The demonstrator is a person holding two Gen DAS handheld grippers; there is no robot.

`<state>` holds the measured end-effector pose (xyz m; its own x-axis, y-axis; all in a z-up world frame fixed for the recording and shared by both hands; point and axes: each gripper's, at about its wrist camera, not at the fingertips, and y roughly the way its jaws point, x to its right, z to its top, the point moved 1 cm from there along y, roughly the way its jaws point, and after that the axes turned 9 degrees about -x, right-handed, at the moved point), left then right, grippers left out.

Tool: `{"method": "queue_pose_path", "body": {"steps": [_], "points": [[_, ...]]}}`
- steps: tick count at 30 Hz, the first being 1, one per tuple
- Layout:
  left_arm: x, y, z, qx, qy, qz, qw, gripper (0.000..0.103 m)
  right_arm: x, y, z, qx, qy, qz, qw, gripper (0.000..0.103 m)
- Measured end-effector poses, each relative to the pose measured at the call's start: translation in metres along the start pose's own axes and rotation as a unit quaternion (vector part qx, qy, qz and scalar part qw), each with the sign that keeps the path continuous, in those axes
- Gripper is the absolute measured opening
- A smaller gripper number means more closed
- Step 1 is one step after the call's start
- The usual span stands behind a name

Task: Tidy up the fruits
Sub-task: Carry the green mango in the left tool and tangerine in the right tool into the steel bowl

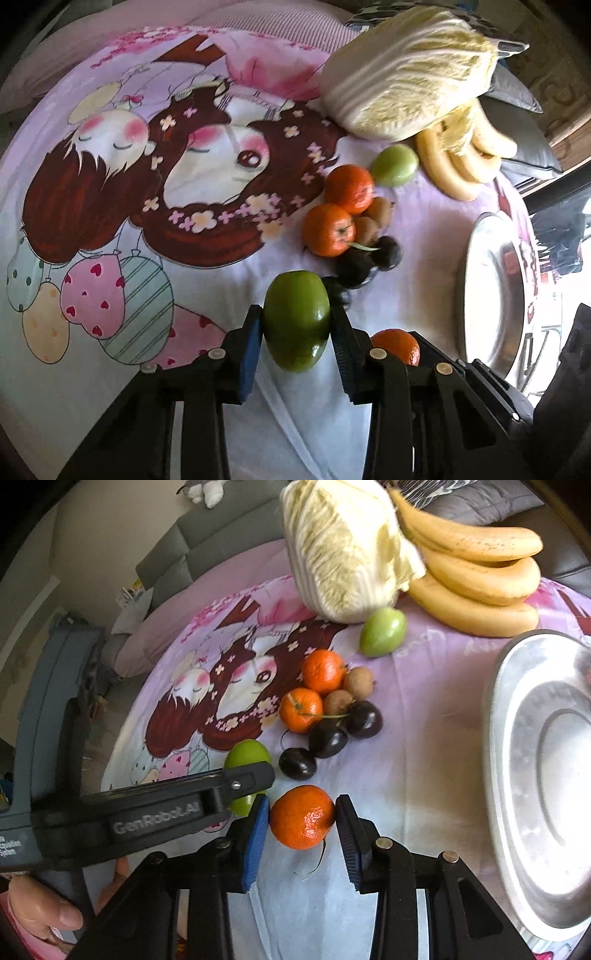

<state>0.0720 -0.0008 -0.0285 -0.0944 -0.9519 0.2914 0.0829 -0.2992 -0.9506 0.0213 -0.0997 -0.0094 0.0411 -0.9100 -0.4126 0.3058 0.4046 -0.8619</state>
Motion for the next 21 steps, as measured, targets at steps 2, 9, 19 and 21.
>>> {"method": "queue_pose_path", "body": {"steps": [2,9,19,21], "points": [[0.008,-0.007,0.001,0.009,0.004,-0.006,0.9999,0.038,0.004,-0.008,0.000,0.009,0.006,-0.001,1.000,0.040],[0.044,-0.042,0.009,0.042,0.035,-0.028,0.9981,0.038,0.030,-0.047,0.008,0.052,0.037,-0.020,0.998,0.040],[0.111,-0.051,0.019,0.052,0.108,-0.044,0.9918,0.038,0.093,-0.099,0.018,0.103,0.114,-0.062,0.986,0.040],[0.131,-0.048,0.021,0.053,0.125,-0.051,0.9895,0.038,0.109,-0.107,0.019,0.112,0.136,-0.068,0.982,0.040]]}}
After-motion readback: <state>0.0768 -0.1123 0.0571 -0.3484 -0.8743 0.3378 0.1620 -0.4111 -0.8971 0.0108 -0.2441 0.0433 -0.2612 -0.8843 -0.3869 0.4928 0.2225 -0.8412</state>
